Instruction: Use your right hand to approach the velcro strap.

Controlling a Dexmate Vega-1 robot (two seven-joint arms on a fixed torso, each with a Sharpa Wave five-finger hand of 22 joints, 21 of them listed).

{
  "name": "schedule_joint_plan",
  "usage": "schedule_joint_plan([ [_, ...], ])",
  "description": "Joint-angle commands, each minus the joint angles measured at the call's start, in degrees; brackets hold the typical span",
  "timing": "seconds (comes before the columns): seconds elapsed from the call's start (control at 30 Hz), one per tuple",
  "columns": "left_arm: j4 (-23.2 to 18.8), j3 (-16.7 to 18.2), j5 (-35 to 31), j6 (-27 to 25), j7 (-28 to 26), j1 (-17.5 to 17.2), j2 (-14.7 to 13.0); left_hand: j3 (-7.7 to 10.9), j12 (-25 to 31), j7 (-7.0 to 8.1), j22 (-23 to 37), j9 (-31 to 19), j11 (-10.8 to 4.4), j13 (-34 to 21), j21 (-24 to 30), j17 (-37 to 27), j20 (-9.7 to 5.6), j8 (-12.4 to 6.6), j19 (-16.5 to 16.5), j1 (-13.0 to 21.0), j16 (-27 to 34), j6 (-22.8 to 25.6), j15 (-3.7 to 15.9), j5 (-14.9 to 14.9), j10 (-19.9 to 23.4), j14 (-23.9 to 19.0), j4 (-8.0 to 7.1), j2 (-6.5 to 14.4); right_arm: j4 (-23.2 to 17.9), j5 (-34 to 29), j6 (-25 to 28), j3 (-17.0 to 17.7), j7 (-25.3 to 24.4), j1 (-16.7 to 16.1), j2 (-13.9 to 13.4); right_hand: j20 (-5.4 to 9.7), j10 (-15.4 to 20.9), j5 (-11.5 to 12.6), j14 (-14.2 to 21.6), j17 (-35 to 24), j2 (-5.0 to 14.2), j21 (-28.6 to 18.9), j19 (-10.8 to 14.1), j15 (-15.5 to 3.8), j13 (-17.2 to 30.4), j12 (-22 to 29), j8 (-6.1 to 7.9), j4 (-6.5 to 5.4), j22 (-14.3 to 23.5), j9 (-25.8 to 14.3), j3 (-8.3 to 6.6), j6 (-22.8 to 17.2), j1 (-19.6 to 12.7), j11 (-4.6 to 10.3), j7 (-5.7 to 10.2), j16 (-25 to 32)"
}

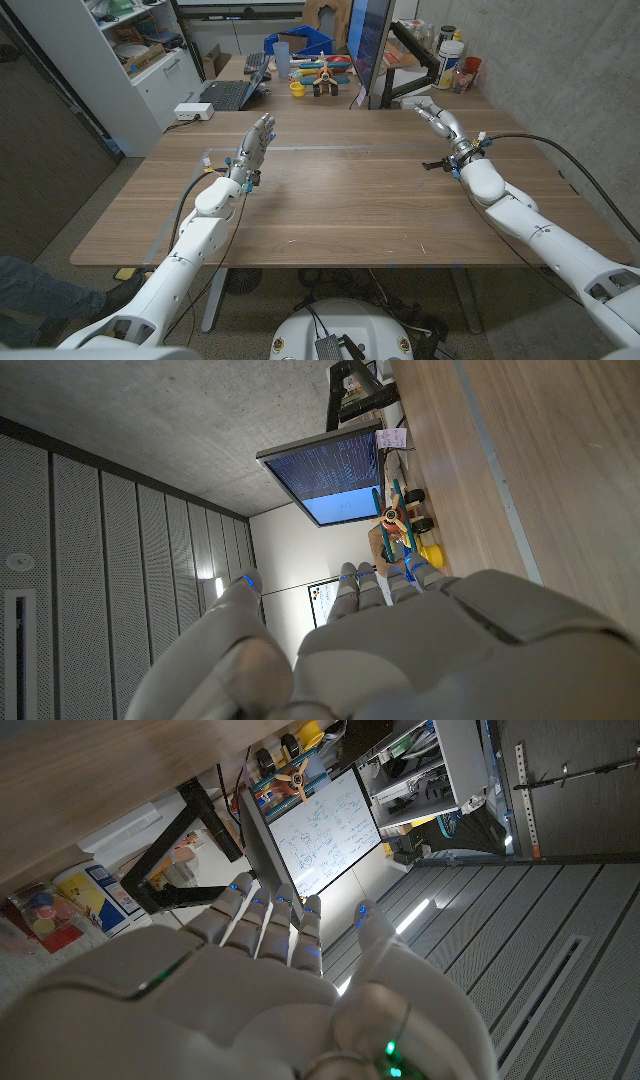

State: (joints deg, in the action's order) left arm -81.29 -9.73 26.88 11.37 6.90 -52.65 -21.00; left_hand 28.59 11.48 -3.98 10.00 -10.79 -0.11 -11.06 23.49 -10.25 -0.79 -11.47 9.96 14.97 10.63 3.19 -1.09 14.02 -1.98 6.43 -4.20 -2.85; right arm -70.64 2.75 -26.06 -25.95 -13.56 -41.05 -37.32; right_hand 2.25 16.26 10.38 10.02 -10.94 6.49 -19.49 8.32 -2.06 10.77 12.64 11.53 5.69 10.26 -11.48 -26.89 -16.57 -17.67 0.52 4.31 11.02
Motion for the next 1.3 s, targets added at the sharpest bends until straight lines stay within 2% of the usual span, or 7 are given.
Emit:
schedule_joint_plan([
  [0.03, -0.14, 0.03, -0.07, -0.29, -0.49, -0.35, -0.04, -0.14, 0.40, -0.17, 0.14, -0.13, -0.24, -0.10, -0.21, -0.28, 0.39, -0.25, 3.92, 0.13, 0.26, 0.25, -0.01, 0.13, -0.22, 0.27, -0.01, 0.37, 0.24, -3.15, 0.19, -0.53, -2.47, 0.30, -0.65, 0.49, 0.18, -0.08, -0.09, 0.06, -0.40, 0.17, -0.28, -0.43, 0.31, 0.24, -0.32, 0.36, 0.10, -0.05, -0.30, 0.08, -0.22, 0.40, 0.57, -0.16],
  [1.03, -2.04, -0.29, -0.38, -0.24, -1.62, -1.46, -0.18, -0.38, 0.36, -0.11, 0.17, -0.13, -0.27, -0.10, -0.92, -0.28, 0.55, -0.19, 3.83, 0.23, 0.27, 0.36, 0.02, 0.08, -0.34, 0.25, 0.03, 0.56, -0.41, -11.24, 3.29, -2.17, -7.74, 0.62, -3.42, 0.78, 0.10, -0.10, -0.38, 0.17, -0.67, 0.84, -0.38, -1.09, 0.32, 0.22, -0.21, 0.75, 0.12, -0.04, -0.47, 0.22, -0.29, 1.09, 1.40, -0.25],
  [1.3, -2.49, -0.45, -0.43, -0.18, -1.80, -1.80, -0.28, -0.44, 0.41, -0.07, 0.18, -0.13, -0.13, -0.10, -1.11, -0.28, 0.62, -0.17, 3.86, 0.26, 0.25, 0.36, 0.01, 0.06, -0.21, 0.29, 0.03, 0.61, -1.00, -11.32, 5.08, -2.21, -7.85, 0.35, -3.86, 0.79, 0.12, -0.07, -0.40, 0.18, -0.73, 1.02, -0.41, -0.99, 0.33, 0.24, -0.15, 0.85, 0.12, -0.04, -0.53, 0.14, -0.32, 1.33, 1.52, -0.25],
])
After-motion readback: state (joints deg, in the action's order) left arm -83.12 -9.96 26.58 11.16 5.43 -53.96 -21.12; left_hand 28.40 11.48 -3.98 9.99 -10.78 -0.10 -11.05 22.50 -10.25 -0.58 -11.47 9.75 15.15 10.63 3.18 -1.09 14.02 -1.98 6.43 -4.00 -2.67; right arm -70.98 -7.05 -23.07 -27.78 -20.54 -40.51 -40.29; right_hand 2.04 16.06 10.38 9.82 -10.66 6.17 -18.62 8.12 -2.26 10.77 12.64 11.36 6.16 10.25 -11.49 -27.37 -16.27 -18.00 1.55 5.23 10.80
